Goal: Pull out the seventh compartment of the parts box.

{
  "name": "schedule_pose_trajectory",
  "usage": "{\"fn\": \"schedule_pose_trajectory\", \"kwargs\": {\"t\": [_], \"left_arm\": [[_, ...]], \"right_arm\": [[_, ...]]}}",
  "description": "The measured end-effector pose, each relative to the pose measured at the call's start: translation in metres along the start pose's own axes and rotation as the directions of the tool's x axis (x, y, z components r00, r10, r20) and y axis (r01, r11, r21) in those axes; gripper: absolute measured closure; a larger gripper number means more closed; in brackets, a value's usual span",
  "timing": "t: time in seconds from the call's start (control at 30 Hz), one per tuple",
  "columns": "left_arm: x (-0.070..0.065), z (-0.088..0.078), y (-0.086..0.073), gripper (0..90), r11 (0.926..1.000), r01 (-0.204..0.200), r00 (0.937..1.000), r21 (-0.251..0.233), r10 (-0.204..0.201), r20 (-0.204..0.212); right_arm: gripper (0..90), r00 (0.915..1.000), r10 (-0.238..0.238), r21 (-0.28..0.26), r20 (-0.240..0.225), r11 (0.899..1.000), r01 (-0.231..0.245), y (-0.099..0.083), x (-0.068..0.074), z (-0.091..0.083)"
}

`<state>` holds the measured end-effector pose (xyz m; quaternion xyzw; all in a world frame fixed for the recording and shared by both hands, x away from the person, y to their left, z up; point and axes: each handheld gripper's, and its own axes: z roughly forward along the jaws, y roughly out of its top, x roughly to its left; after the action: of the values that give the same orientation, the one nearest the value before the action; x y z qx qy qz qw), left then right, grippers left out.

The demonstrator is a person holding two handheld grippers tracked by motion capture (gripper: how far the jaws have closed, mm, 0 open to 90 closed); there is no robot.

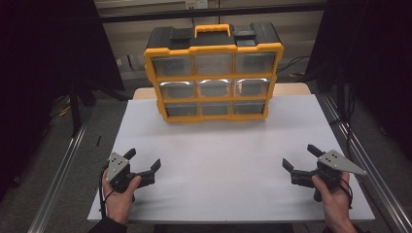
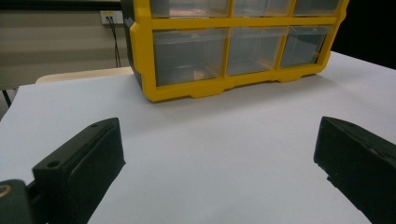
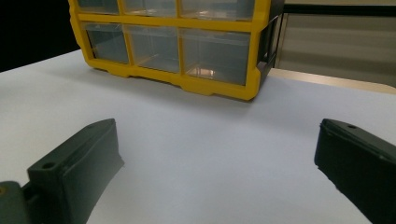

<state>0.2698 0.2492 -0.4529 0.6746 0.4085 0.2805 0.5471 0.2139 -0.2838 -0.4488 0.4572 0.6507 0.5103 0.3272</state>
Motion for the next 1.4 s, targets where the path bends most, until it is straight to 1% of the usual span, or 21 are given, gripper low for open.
{"fn": "schedule_pose_trajectory", "kwargs": {"t": [0.07,0.17,0.27,0.33,0.47,0.5,0.73,0.8,0.83,0.87,0.97,1.0,1.03,1.07,1.1,1.13,1.2,1.23,1.27,1.33,1.4], "left_arm": [[0.001,-0.001,0.0,1.7,0.9997,-0.02,0.9998,0.017,0.02,-0.002],[0.001,0.001,0.0,2.0,0.9991,-0.021,0.9997,0.036,0.022,-0.008],[0.0,0.004,0.001,2.3,0.9979,-0.041,0.9988,0.051,0.042,-0.024],[-0.002,0.007,0.001,2.3,0.9984,-0.039,0.9991,0.041,0.039,-0.016],[-0.004,0.012,0.001,2.5,0.9975,-0.051,0.9987,0.05,0.051,-0.005],[-0.004,0.012,0.002,2.5,0.9957,-0.07,0.9975,0.061,0.07,-0.003],[-0.001,0.02,0.003,2.5,0.9923,-0.108,0.9939,0.061,0.109,-0.018],[0.002,0.022,0.002,2.4,0.9921,-0.109,0.993,0.061,0.112,-0.038],[0.002,0.023,0.002,2.4,0.9937,-0.094,0.9941,0.061,0.097,-0.049],[0.004,0.024,0.003,2.4,0.9935,-0.097,0.9944,0.059,0.099,-0.037],[0.005,0.028,0.003,3.2,0.9923,-0.107,0.9931,0.063,0.109,-0.042],[0.005,0.03,0.003,5.1,0.9935,-0.091,0.9952,0.068,0.093,-0.03],[0.005,0.03,0.003,5.8,0.9935,-0.091,0.9952,0.068,0.093,-0.03],[0.006,0.033,0.003,5.0,0.9913,-0.107,0.9937,0.078,0.109,-0.025],[0.006,0.035,0.003,5.0,0.9929,-0.099,0.9948,0.066,0.1,-0.014],[0.006,0.036,0.003,4.8,0.992,-0.103,0.9942,0.072,0.105,-0.021],[0.005,0.04,0.004,4.5,0.9956,-0.069,0.9976,0.063,0.07,-0.005],[0.005,0.04,0.004,5.0,0.9956,-0.069,0.9976,0.063,0.07,-0.005],[0.005,0.042,0.004,5.0,0.9956,-0.057,0.9983,0.074,0.056,0.013],[0.004,0.044,0.005,5.1,0.994,-0.072,0.9974,0.083,0.071,0.005],[0.003,0.047,0.007,5.1,0.9921,-0.09,0.9959,0.087,0.089,0.016]], "right_arm": [[0.0,1.0,-0.003,0.002,-0.004,1.0,0.003,0.0,0.0,0.0],[0.0,1.0,-0.006,0.0,-0.007,1.0,0.006,0.0,0.001,0.0],[0.0,0.9999,-0.003,0.004,-0.011,1.0,0.003,0.0,0.001,0.001],[0.0,0.9999,-0.002,0.007,-0.012,1.0,0.002,-0.001,0.001,0.001],[0.0,0.9997,-0.011,0.01,-0.022,1.0,0.011,-0.001,0.001,0.001],[0.0,0.9997,-0.011,0.013,-0.022,1.0,0.011,-0.001,0.001,0.001],[0.1,0.9997,0.001,0.015,-0.024,1.0,-0.001,-0.001,0.001,0.001],[0.2,0.9997,0.011,0.013,-0.022,1.0,-0.011,-0.001,0.001,-0.001],[0.1,0.9998,0.004,0.011,-0.02,1.0,-0.003,-0.001,0.001,-0.001],[0.2,0.9998,0.0,0.01,-0.02,1.0,0.0,-0.001,0.002,-0.001],[0.2,0.9997,-0.01,0.012,-0.02,1.0,0.01,-0.001,0.003,-0.002],[0.2,0.9998,-0.012,0.009,-0.017,1.0,0.012,-0.001,0.003,-0.002],[0.2,0.9998,-0.012,0.009,-0.016,1.0,0.012,-0.001,0.003,-0.001],[0.2,0.9998,-0.012,0.009,-0.016,1.0,0.012,-0.001,0.003,-0.001],[0.2,0.9998,-0.004,0.014,-0.018,1.0,0.005,-0.001,0.003,-0.001],[0.2,0.9998,-0.005,0.014,-0.017,1.0,0.005,-0.001,0.003,0.0],[0.3,0.9998,-0.008,0.019,-0.019,1.0,0.008,-0.001,0.002,0.0],[0.3,0.9998,-0.008,0.019,-0.019,1.0,0.008,-0.001,0.002,0.0],[0.3,0.9998,-0.007,0.019,-0.019,1.0,0.008,-0.001,0.002,0.0],[0.3,0.9998,-0.009,0.019,-0.019,1.0,0.01,-0.001,0.002,0.0],[0.3,0.9998,-0.012,0.015,-0.016,1.0,0.013,-0.001,0.003,-0.001]]}}
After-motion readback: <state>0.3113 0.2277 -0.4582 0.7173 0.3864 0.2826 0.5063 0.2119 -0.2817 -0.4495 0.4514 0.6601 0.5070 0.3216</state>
